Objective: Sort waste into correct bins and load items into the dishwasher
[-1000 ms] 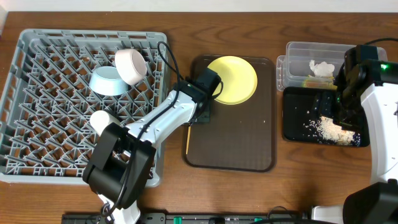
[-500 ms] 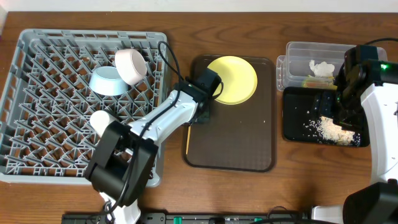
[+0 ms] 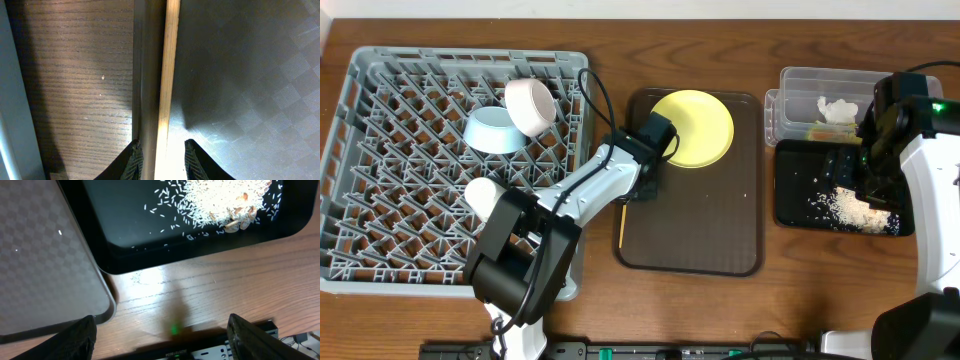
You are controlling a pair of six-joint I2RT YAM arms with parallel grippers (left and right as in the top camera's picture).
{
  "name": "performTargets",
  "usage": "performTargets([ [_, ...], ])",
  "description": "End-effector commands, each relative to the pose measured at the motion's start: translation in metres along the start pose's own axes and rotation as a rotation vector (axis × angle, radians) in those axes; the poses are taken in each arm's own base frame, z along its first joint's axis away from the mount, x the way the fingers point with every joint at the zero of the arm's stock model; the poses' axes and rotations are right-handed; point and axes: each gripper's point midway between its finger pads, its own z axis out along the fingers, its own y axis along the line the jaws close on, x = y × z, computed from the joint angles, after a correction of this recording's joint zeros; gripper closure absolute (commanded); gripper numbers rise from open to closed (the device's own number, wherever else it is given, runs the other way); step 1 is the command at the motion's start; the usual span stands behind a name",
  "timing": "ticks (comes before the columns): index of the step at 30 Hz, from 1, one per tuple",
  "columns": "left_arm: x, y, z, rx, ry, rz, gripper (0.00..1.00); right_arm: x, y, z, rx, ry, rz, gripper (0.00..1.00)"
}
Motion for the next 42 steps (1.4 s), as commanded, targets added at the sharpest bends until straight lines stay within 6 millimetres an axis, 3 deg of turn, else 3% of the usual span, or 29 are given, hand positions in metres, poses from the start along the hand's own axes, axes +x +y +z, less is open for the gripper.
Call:
performTargets([
  [1,0.001,0.002,0.005,-0.015,0.008,-0.001,0.69,-0.003,-0.002,-0.003,-0.003,-0.011,0.007,0.19],
  [22,0.005,-0.003,0.007,0.015,0.031,0.000,0.73,-0.003,-0.002,-0.003,-0.003,-0.011,0.007,0.18],
  [39,0.022,-0.001,0.035,-0.016,0.109,0.010,0.73,-0.002,-0.002,-0.003,-0.003,-0.011,0.007,0.19],
  [42,0.022,-0.001,0.035,-0.015,0.109,0.010,0.79,-0.002,-0.002,-0.003,-0.002,-0.011,0.007,0.19],
])
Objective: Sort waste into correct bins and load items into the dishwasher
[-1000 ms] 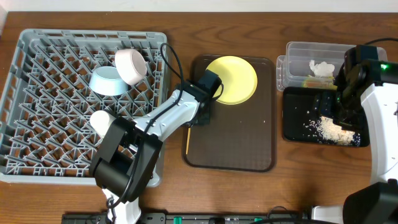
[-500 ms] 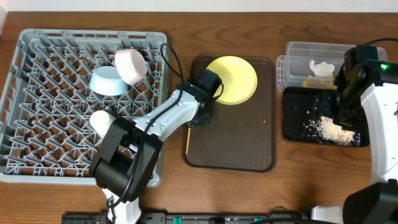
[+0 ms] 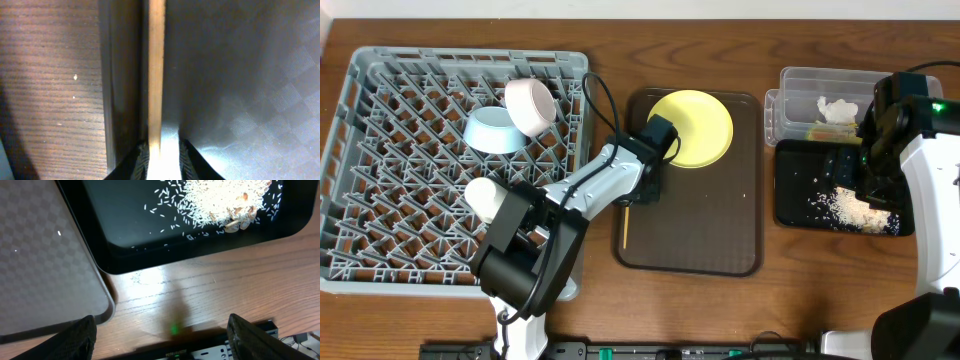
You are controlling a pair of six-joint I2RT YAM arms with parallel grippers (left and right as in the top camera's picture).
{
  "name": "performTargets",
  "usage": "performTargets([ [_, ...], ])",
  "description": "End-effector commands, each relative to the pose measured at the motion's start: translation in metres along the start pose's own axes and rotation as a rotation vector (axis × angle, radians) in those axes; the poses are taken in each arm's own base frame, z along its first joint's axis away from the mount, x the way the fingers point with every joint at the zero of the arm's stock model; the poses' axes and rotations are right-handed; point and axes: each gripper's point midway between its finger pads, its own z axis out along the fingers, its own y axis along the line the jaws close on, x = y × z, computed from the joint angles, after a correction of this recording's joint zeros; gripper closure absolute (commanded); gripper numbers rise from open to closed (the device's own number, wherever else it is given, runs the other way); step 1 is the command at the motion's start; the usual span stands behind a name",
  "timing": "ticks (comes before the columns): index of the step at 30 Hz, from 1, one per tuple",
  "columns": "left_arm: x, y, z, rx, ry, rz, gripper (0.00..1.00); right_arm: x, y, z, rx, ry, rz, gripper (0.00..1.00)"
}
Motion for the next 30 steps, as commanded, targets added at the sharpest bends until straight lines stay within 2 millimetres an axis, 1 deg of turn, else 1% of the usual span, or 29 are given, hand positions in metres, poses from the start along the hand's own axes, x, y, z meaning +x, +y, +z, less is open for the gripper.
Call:
performTargets([
  [1,0.014,0.008,0.021,-0.042,0.065,0.010,0.81,-0.002,-0.002,-0.003,-0.002,-0.011,0.007,0.19],
  [2,0.014,0.008,0.021,-0.042,0.066,0.010,0.81,-0.002,-0.002,-0.003,-0.002,-0.011,0.007,0.19],
  [3,0.014,0.008,0.021,-0.042,0.066,0.010,0.85,-0.002,-0.002,-0.003,-0.002,-0.011,0.007,0.19],
  [5,0.014,0.008,0.021,-0.043,0.067,0.010,0.86,-0.002,-0.002,-0.003,-0.002,-0.011,0.006,0.19],
  [8,0.016,0.009,0.021,-0.046,0.072,0.011,0.91,-0.002,-0.002,-0.003,-0.002,-0.011,0.006,0.19],
  [15,0.019,0.012,0.020,-0.056,0.088,0.014,0.94,-0.002,-0.002,-0.003,-0.002,-0.011,-0.001,0.19],
  [19,0.017,0.012,0.010,-0.052,0.081,0.027,0.94,-0.002,-0.002,-0.003,-0.002,-0.011,-0.005,0.19],
  [21,0.012,0.011,0.000,-0.039,0.061,0.051,0.94,-0.002,-0.002,-0.003,-0.002,-0.011,-0.005,0.19],
  [23,0.005,0.009,-0.016,-0.022,0.025,0.057,0.94,-0.002,-0.002,-0.003,-0.002,-0.011,-0.005,0.18],
  [26,-0.005,0.006,-0.041,0.017,-0.042,0.078,0.94,-0.002,-0.002,-0.003,-0.002,-0.011,-0.005,0.19],
  [27,-0.010,0.007,-0.054,0.030,-0.078,0.082,0.94,-0.002,-0.003,-0.003,-0.002,-0.011,-0.007,0.18],
  [29,-0.018,0.014,-0.071,0.020,-0.135,0.068,0.94,-0.003,-0.003,-0.003,-0.001,-0.012,-0.012,0.19],
  [30,-0.023,0.021,-0.082,0.008,-0.171,0.061,0.94,-0.003,-0.003,-0.003,0.001,-0.012,-0.012,0.18],
])
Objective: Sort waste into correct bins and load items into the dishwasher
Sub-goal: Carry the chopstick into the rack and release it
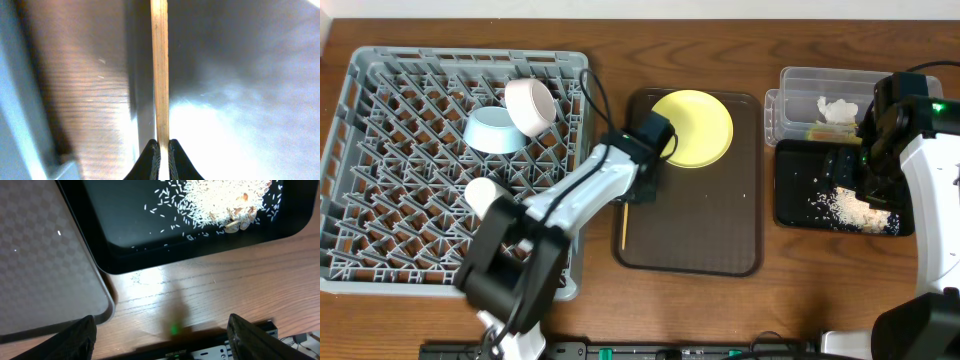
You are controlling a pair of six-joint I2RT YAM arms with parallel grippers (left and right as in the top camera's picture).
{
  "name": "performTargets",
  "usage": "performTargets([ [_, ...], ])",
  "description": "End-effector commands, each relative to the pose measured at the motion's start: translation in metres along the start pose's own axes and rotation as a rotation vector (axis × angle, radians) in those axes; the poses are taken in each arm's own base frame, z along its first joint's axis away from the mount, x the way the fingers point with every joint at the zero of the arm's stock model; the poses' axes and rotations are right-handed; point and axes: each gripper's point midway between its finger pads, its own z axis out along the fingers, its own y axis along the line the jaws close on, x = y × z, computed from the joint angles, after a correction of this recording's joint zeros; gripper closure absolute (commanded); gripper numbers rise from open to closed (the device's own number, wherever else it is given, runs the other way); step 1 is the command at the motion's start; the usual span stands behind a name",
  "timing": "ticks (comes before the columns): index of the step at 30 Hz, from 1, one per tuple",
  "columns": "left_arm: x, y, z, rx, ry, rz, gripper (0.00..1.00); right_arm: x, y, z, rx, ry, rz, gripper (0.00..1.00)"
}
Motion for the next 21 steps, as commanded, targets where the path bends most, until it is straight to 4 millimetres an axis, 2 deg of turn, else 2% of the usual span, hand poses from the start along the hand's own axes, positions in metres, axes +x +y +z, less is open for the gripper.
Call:
performTargets([
  [1,-0.027,0.018,-0.048,-0.013,-0.157,0.000,0.94,-0.003,-0.003,-0.003,0.002,-0.012,-0.008,0.18],
  [4,-0.036,0.036,-0.074,-0.005,-0.220,0.024,0.94,-0.003,-0.004,-0.003,0.005,-0.013,-0.008,0.19],
  [7,-0.041,0.063,-0.091,-0.016,-0.250,-0.004,0.94,-0.003,-0.004,-0.003,0.005,-0.013,-0.008,0.19],
  [12,-0.040,0.106,-0.098,-0.050,-0.233,-0.029,0.94,-0.004,-0.003,-0.003,0.004,-0.016,-0.008,0.19],
  [16,-0.036,0.110,-0.095,0.024,-0.197,-0.014,0.94,-0.004,-0.003,-0.003,0.004,-0.017,-0.007,0.19],
  [21,-0.037,0.114,-0.094,0.014,-0.195,0.037,0.94,-0.004,-0.003,-0.003,0.004,-0.016,-0.007,0.19],
])
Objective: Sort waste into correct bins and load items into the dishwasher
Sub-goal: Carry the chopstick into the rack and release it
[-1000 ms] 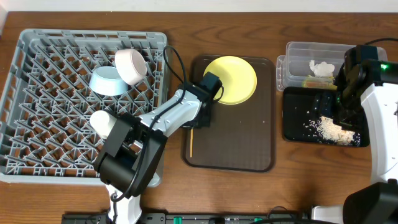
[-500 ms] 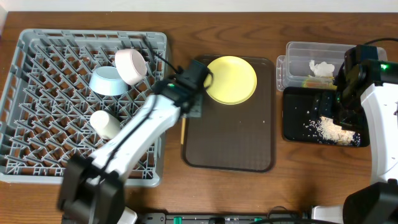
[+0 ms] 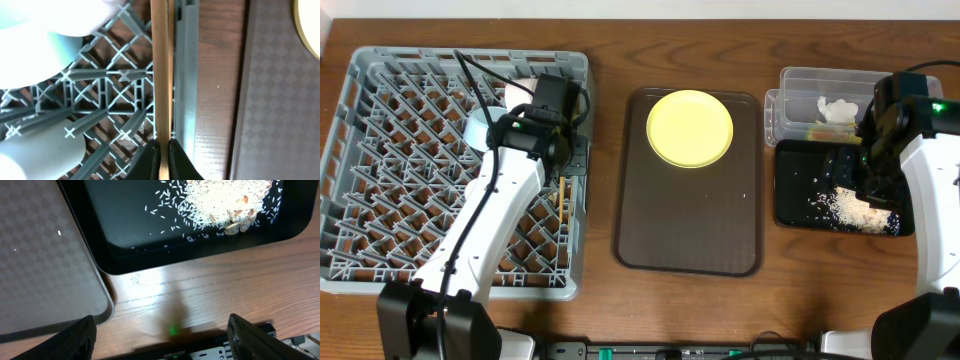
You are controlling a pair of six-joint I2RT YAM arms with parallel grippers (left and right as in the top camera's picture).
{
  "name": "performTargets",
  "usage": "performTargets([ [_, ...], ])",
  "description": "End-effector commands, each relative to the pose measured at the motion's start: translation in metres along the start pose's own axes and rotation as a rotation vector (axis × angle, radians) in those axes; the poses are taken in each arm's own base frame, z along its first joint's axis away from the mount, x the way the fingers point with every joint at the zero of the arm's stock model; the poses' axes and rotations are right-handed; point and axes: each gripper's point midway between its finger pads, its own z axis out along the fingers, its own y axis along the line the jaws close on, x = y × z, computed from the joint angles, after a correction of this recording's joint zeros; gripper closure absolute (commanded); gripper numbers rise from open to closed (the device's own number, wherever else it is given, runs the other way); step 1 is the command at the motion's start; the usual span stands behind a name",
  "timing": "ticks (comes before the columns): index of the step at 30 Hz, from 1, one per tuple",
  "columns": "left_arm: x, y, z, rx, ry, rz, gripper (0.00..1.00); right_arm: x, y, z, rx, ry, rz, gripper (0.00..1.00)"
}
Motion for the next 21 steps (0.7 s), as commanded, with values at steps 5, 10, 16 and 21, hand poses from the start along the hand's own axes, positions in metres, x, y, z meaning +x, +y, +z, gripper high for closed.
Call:
performTargets([
  [5,0.001,-0.003,0.004,0.018,0.016,0.079,0.94,-0.002,-0.004,-0.003,0.004,-0.012,0.003,0.19],
  [10,0.011,-0.002,0.025,0.003,0.081,0.085,0.94,-0.002,-0.004,-0.003,0.005,-0.010,0.003,0.19],
  [16,0.018,-0.002,0.043,-0.009,0.137,0.092,0.94,-0.002,-0.004,-0.003,0.005,-0.008,0.003,0.19],
  [21,0.019,0.000,0.046,-0.028,0.143,0.094,0.90,-0.002,-0.004,-0.003,0.005,-0.008,0.003,0.19],
])
